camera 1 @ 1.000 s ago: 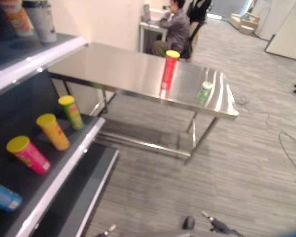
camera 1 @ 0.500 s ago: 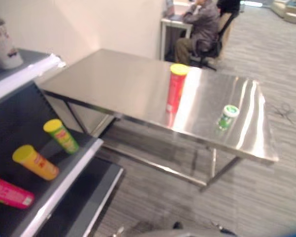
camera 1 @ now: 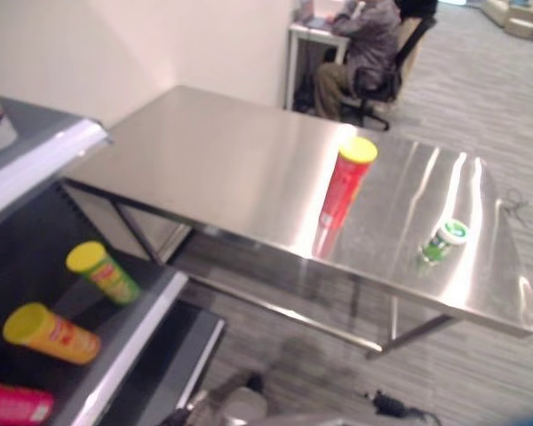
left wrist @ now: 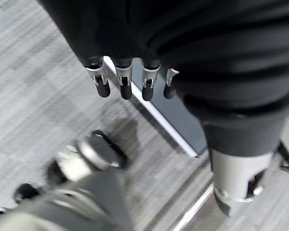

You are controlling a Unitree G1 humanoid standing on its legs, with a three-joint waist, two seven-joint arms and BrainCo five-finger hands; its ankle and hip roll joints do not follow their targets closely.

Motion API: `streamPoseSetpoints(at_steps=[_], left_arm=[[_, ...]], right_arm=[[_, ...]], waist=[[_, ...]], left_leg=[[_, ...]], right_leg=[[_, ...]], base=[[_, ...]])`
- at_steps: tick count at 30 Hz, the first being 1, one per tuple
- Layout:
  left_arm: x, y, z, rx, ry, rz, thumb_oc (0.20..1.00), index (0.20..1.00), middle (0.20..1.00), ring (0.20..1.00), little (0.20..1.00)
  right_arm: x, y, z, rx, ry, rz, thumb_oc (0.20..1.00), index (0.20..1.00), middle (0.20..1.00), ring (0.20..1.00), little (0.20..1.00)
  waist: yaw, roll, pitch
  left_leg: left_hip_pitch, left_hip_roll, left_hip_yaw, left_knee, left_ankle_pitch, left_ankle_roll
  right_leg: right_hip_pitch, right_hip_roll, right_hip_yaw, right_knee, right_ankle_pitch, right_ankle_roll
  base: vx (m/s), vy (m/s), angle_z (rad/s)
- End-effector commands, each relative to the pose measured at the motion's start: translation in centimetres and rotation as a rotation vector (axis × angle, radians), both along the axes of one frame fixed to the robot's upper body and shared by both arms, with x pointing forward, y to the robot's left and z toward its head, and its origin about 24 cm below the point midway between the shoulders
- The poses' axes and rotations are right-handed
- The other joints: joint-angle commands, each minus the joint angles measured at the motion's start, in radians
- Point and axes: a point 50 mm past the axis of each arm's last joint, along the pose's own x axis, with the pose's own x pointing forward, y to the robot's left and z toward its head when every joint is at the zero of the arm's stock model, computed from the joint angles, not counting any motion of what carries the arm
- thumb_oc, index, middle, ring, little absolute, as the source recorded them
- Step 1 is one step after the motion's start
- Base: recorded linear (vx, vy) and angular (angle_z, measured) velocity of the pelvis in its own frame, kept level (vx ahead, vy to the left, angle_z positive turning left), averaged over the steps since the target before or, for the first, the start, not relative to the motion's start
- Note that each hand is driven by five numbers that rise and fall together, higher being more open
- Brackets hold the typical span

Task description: Put the goods on the table back onto the shelves and tidy them up.

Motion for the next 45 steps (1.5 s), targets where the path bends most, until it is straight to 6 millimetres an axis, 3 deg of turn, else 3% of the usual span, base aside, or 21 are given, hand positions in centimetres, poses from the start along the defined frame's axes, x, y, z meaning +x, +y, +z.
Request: streamPoseSetpoints(at_steps=[1,10,16,17,22,25,27,28,30,31,32,35,36,37,40,42,45], left_arm=[[-0.1,-1.9,-0.5,-0.050,0.030,-0.053,1.000,1.000,1.000,1.000,1.000],[-1.0,-2.5,-0.7,-0.070,0.056,-0.047,1.000,1.000,1.000,1.000,1.000],[-1.6,-1.8,-0.6,-0.055,0.043,0.020,1.000,1.000,1.000,1.000,1.000],[-1.7,-1.8,-0.6,-0.056,0.044,0.019,1.000,1.000,1.000,1.000,1.000],[-2.1,-1.6,-0.6,-0.060,0.023,0.037,1.000,1.000,1.000,1.000,1.000],[-1.9,-1.7,-0.6,-0.067,0.021,0.021,1.000,1.000,1.000,1.000,1.000],[-1.8,-2.0,-0.6,-0.072,0.020,0.002,1.000,1.000,1.000,1.000,1.000],[-1.8,-2.0,-0.6,-0.072,0.020,0.001,1.000,1.000,1.000,1.000,1.000],[-2.2,-2.2,-0.7,-0.078,0.027,0.011,1.000,1.000,1.000,1.000,1.000],[-2.7,-2.5,-0.8,-0.082,0.035,0.015,1.000,1.000,1.000,1.000,1.000],[-2.7,-2.5,-0.8,-0.082,0.035,0.015,1.000,1.000,1.000,1.000,1.000],[-2.6,-2.3,-0.7,-0.077,0.027,-0.001,1.000,1.000,1.000,1.000,1.000],[-2.3,-2.1,-0.6,-0.073,0.014,-0.025,1.000,1.000,1.000,1.000,1.000],[-2.3,-2.1,-0.6,-0.073,0.014,-0.025,1.000,1.000,1.000,1.000,1.000],[-2.6,-2.1,-0.6,-0.091,0.017,-0.052,1.000,1.000,1.000,1.000,1.000],[-2.6,-2.1,-0.7,-0.094,0.019,-0.056,1.000,1.000,1.000,1.000,1.000],[-2.2,-2.0,-0.6,-0.090,0.016,-0.076,1.000,1.000,1.000,1.000,1.000]], right_arm=[[-0.4,-1.3,0.1,-0.036,0.015,0.005,1.000,1.000,1.000,1.000,1.000],[-1.9,-3.1,0.1,-0.088,0.033,-0.092,1.000,1.000,1.000,1.000,1.000],[-0.9,-7.8,2.1,-0.240,-0.163,-0.198,1.000,1.000,1.000,1.000,1.000],[-0.9,-7.8,2.1,-0.241,-0.162,-0.198,1.000,1.000,1.000,1.000,1.000],[-0.2,-15.4,8.1,-0.482,-0.478,-0.385,1.000,1.000,1.000,1.000,1.000],[-0.1,-16.6,9.7,-0.504,-0.556,-0.422,1.000,1.000,1.000,1.000,1.000],[0.9,-17.7,12.5,-0.508,-0.752,-0.523,1.000,1.000,1.000,1.000,1.000],[0.9,-17.7,12.5,-0.508,-0.750,-0.524,1.000,1.000,1.000,1.000,1.000],[1.1,-18.2,14.9,-0.546,-0.894,-0.573,1.000,1.000,1.000,1.000,1.000],[2.6,-19.2,19.2,-0.638,-1.096,-0.549,1.000,1.000,1.000,1.000,1.000],[2.6,-19.2,19.3,-0.639,-1.096,-0.549,1.000,1.000,1.000,1.000,1.000],[5.3,-19.5,25.3,-0.756,-1.308,-0.371,1.000,1.000,1.000,1.000,1.000],[6.7,-19.3,30.2,-0.883,-1.426,-0.179,1.000,1.000,1.000,1.000,1.000],[6.7,-19.3,30.2,-0.883,-1.426,-0.179,1.000,1.000,1.000,1.000,1.000],[8.8,-17.7,36.3,-0.969,-1.624,0.048,1.000,1.000,1.000,1.000,1.000],[9.6,-17.3,37.1,-0.962,-1.662,0.076,1.000,1.000,1.000,1.000,1.000],[12.9,-15.3,38.3,-0.951,-1.691,0.230,1.000,1.000,1.000,1.000,1.000]], waist=[[0.005,0.053,-0.034],[-0.031,0.061,-0.031],[-0.088,0.039,-0.027],[-0.086,0.040,-0.027],[-0.137,0.024,-0.044],[-0.145,0.020,-0.047],[-0.163,0.013,-0.052],[-0.162,0.013,-0.053],[-0.172,0.016,-0.060],[-0.179,0.022,-0.069],[-0.179,0.023,-0.068],[-0.176,0.027,-0.075],[-0.169,0.029,-0.076],[-0.169,0.029,-0.077],[-0.148,0.032,-0.088],[-0.142,0.031,-0.087],[-0.099,0.029,-0.090]], left_leg=[[0.057,0.046,-0.005,-0.080,0.014,-0.008],[0.093,0.067,0.008,-0.080,-0.014,-0.007],[0.115,0.085,0.045,-0.080,-0.036,-0.009],[0.116,0.085,0.046,-0.080,-0.037,-0.009],[0.133,0.096,0.077,-0.080,-0.057,-0.009],[0.135,0.097,0.084,-0.080,-0.062,-0.008],[0.131,0.092,0.090,-0.080,-0.058,-0.007],[0.131,0.092,0.090,-0.080,-0.058,-0.007],[0.133,0.089,0.090,-0.080,-0.064,-0.005],[0.136,0.085,0.089,-0.080,-0.072,-0.002],[0.137,0.086,0.089,-0.080,-0.072,-0.002],[0.139,0.081,0.091,-0.080,-0.076,0.000],[0.141,0.079,0.088,-0.080,-0.079,0.002],[0.140,0.079,0.088,-0.080,-0.078,0.002],[0.148,0.078,0.079,-0.080,-0.090,0.004],[0.142,0.074,0.074,-0.080,-0.078,0.004],[0.137,0.070,0.050,-0.080,-0.082,0.006]], right_leg=[[-0.039,0.101,-0.030,0.007,-0.028,-0.013],[-0.037,0.107,-0.008,0.007,-0.031,-0.004],[-0.050,0.118,0.045,0.007,-0.019,0.007],[-0.050,0.119,0.046,0.007,-0.019,0.007],[-0.062,0.123,0.084,0.007,-0.009,0.016],[-0.065,0.122,0.091,0.007,-0.007,0.017],[-0.074,0.116,0.094,0.007,0.002,0.020],[-0.074,0.116,0.095,0.007,0.002,0.020],[-0.074,0.114,0.095,0.007,0.001,0.021],[-0.072,0.111,0.098,0.007,0.000,0.024],[-0.071,0.111,0.098,0.007,0.000,0.024],[-0.068,0.107,0.097,0.007,0.000,0.026],[-0.065,0.104,0.097,0.007,0.000,0.028],[-0.066,0.104,0.097,0.007,0.000,0.028],[-0.054,0.101,0.089,0.007,-0.010,0.032],[-0.058,0.096,0.082,0.007,-0.002,0.033],[-0.046,0.090,0.060,0.007,-0.009,0.033]], base=[[0.03,0.016,0.05],[0.04,0.019,0.02],[0.02,-0.006,-0.31],[0.02,0.012,-0.34],[0.03,0.016,-0.33],[0.01,0.008,-0.21],[-0.01,0.008,-0.05],[-0.01,0.011,-0.04],[0.03,0.027,-0.12],[0.03,0.037,-0.14],[0.05,0.039,-0.10],[-0.01,0.032,-0.04],[0.00,0.034,0.01],[0.03,0.034,0.01],[0.01,0.027,0.04],[-0.01,0.036,0.10],[0.00,0.032,0.25]])
